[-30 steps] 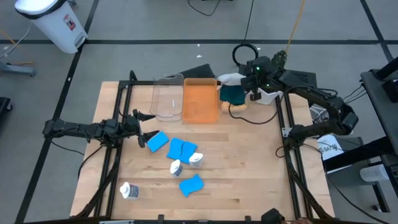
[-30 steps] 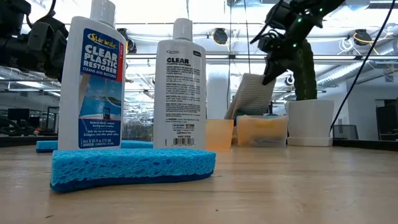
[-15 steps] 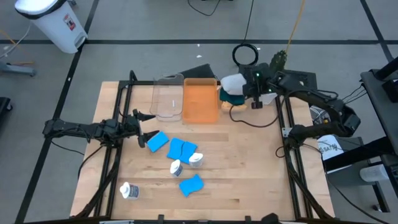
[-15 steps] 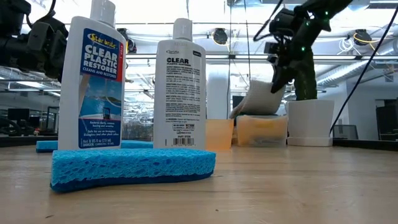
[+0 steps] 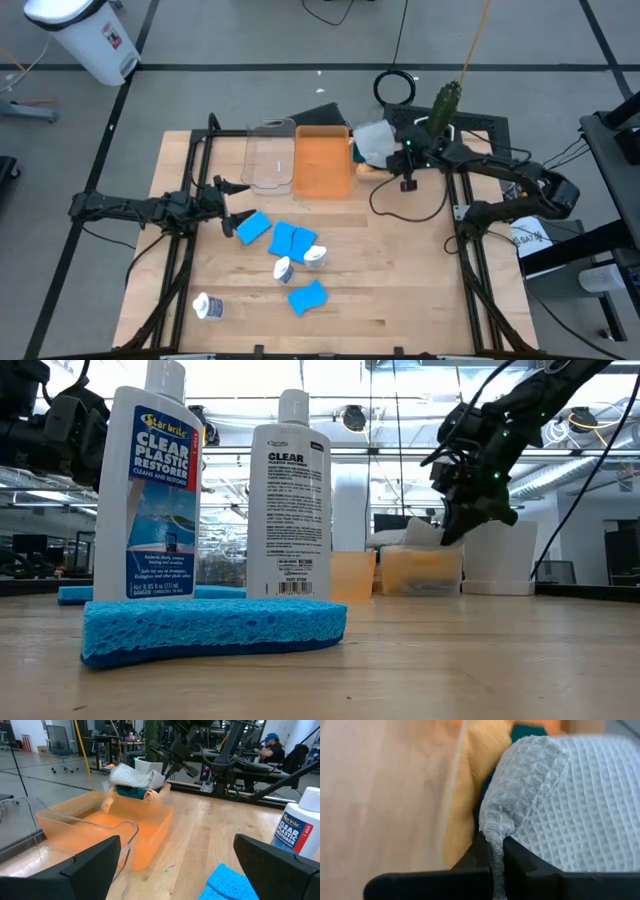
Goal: Pick & Place Kitchen Items
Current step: Put the gray microfiber cloth into the white bin
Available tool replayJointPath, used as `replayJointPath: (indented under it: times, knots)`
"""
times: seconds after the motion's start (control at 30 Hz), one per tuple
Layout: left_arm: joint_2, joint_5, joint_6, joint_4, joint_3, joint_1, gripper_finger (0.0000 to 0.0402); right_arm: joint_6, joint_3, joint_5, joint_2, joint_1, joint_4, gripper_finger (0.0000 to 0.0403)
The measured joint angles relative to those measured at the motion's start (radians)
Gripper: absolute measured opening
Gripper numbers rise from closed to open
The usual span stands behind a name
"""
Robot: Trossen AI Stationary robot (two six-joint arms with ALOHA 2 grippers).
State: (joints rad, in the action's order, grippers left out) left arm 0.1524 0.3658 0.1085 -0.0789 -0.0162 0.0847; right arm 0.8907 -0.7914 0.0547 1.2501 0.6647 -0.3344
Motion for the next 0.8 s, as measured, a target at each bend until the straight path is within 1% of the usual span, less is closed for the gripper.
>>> replayJointPath:
  times: [0.13,0.23,0.33,0.43,0.57,0.67,0.8]
  knots:
    - [0.0,0.0,0.0,0.0,0.0,0.0,0.0395,-0.091,0.011,0.003,0.0,-0.04,0.094,0.0017]
    - [0.0,0.0,0.0,0.0,0.0,0.0,0.0395,-0.118,0.022,0.001,0.004,-0.044,0.139,0.0032]
    - [0.0,0.0,0.0,0.0,0.0,0.0,0.0395,-0.123,0.041,0.0,0.007,-0.029,0.139,0.005]
    - [0.0,0.0,0.0,0.0,0.0,0.0,0.0395,-0.13,0.065,-0.002,0.007,-0.009,0.138,0.0077]
    - [0.0,0.0,0.0,0.0,0.0,0.0,0.0395,-0.196,0.073,-0.003,0.004,-0.005,0.139,0.0121]
    - [0.0,0.0,0.0,0.0,0.0,0.0,0.0395,-0.199,0.073,-0.006,-0.014,-0.025,0.15,0.0152]
    - [0.0,0.0,0.0,0.0,0.0,0.0,0.0395,-0.212,0.073,-0.005,-0.07,-0.059,0.2,0.0186]
